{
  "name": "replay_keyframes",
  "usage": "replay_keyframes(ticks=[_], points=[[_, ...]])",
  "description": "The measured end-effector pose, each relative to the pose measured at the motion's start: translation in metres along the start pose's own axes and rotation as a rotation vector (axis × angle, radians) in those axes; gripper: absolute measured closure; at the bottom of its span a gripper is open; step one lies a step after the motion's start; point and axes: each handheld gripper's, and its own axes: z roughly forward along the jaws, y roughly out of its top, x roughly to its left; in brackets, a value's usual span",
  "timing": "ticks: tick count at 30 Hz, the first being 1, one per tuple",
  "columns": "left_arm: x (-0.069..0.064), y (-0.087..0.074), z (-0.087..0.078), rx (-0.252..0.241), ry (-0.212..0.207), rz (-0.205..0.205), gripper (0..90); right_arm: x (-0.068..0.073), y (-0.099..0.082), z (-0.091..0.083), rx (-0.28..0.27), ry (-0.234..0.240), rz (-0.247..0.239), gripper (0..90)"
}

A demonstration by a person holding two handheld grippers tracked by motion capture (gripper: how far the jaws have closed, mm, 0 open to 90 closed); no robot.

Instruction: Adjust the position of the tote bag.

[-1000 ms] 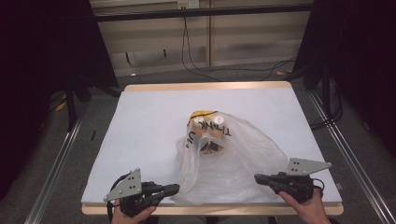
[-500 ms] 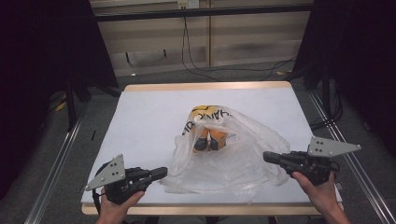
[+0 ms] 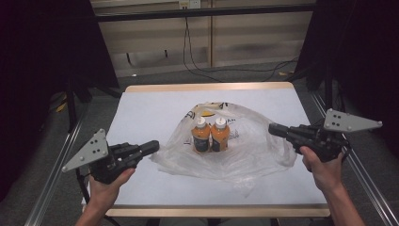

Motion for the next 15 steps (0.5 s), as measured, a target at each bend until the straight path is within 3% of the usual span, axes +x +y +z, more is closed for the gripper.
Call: replay_keyframes(ticks=[5,11,15], points=[[0.01,0.013,-0.002,-0.021,0.02,0.013,90.0,-0.012,0.026,0.004,-0.045,-0.028,-0.011,90.0],[0.02,0.019,-0.006,-0.021,0.04,0.001,90.0,-0.023,0.038,0.01,-0.072,-0.062,-0.005,90.0],[0.029,0.021,-0.01,-0.046,0.077,-0.014,90.0,-0.027,0.043,0.013,-0.088,-0.078,-0.007,90.0]])
